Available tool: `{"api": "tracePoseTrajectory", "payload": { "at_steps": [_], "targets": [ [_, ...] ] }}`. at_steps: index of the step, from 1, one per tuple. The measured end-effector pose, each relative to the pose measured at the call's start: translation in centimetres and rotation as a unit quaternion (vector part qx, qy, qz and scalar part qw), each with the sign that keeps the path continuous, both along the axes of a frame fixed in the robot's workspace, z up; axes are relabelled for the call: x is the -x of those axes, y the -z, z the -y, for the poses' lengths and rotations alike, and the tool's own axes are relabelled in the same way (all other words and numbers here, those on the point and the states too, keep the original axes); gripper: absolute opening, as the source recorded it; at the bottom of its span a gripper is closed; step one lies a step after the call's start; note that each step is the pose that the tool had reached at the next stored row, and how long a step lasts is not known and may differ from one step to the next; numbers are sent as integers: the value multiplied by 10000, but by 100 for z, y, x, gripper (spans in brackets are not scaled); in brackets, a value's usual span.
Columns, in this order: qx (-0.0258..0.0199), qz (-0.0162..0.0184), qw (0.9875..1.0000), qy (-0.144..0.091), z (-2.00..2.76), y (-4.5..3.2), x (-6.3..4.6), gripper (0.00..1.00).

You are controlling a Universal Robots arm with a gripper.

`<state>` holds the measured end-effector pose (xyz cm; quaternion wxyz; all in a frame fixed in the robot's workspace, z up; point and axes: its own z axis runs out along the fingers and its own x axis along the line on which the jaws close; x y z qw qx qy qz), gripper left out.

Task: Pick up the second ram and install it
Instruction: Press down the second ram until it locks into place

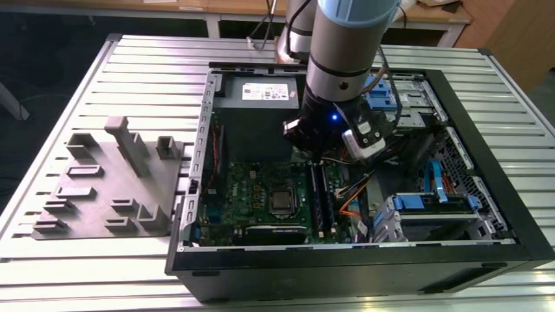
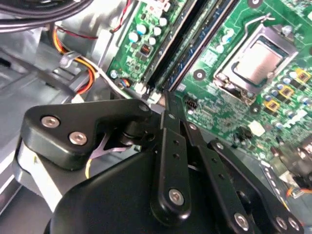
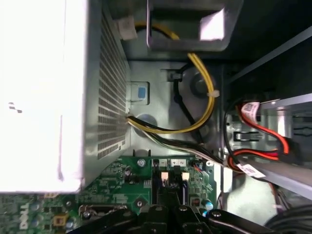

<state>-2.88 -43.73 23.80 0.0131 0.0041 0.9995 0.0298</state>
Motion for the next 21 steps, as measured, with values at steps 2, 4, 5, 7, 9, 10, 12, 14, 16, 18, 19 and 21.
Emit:
{"api": "tracePoseTrajectory", "payload": {
  "at_steps": [2, 4, 5, 7, 9, 10, 12, 14, 16, 18, 19, 21],
  "targets": [
    [1, 0, 10000, 0, 0, -32, 0, 7],
    [-1, 0, 10000, 0, 0, -32, 0, 7],
    [-1, 0, 10000, 0, 0, -32, 0, 7],
    [2, 0, 10000, 0, 1, -33, 0, 7],
    [15, -1, 10000, 0, 8, -35, 0, 7],
    [20, 0, 10000, 0, 13, -34, 0, 7],
    [30, 0, 10000, 0, 26, -34, 0, 7],
    [39, 0, 10000, -1, 43, -34, 0, 7],
    [46, 0, 10000, -1, 64, -34, 0, 7],
    [52, 0, 10000, 0, 87, -33, 0, 7],
    [54, 0, 10000, 0, 99, -33, 0, 7],
    [60, 0, 10000, -1, 124, -33, 0, 7]
  ]
}}
